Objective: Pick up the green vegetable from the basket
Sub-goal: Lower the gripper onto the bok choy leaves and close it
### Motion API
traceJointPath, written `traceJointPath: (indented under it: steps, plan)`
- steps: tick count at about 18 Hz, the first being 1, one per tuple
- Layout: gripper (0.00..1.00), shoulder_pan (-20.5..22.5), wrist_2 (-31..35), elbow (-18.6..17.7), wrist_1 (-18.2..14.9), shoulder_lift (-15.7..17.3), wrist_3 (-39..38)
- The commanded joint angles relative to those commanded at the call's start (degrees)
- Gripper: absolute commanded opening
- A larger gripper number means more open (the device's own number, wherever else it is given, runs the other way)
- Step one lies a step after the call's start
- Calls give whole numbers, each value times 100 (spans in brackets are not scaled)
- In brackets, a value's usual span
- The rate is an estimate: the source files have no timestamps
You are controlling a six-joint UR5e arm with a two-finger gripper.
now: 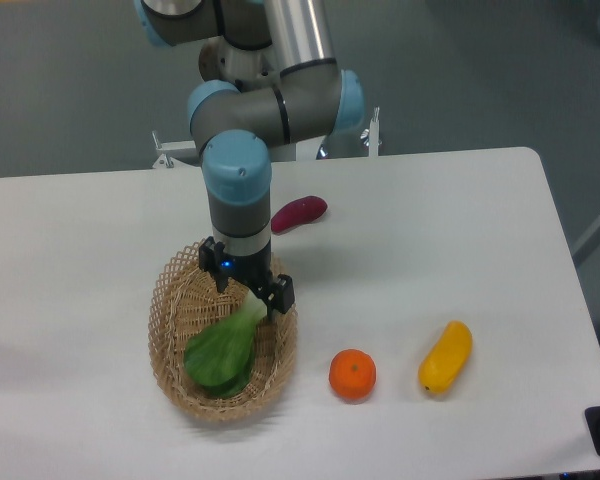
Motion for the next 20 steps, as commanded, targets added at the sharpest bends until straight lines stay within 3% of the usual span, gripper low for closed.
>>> traceJointPath:
  steps: [20]
  plan:
    - [100,-202,352,-132,26,-308,0]
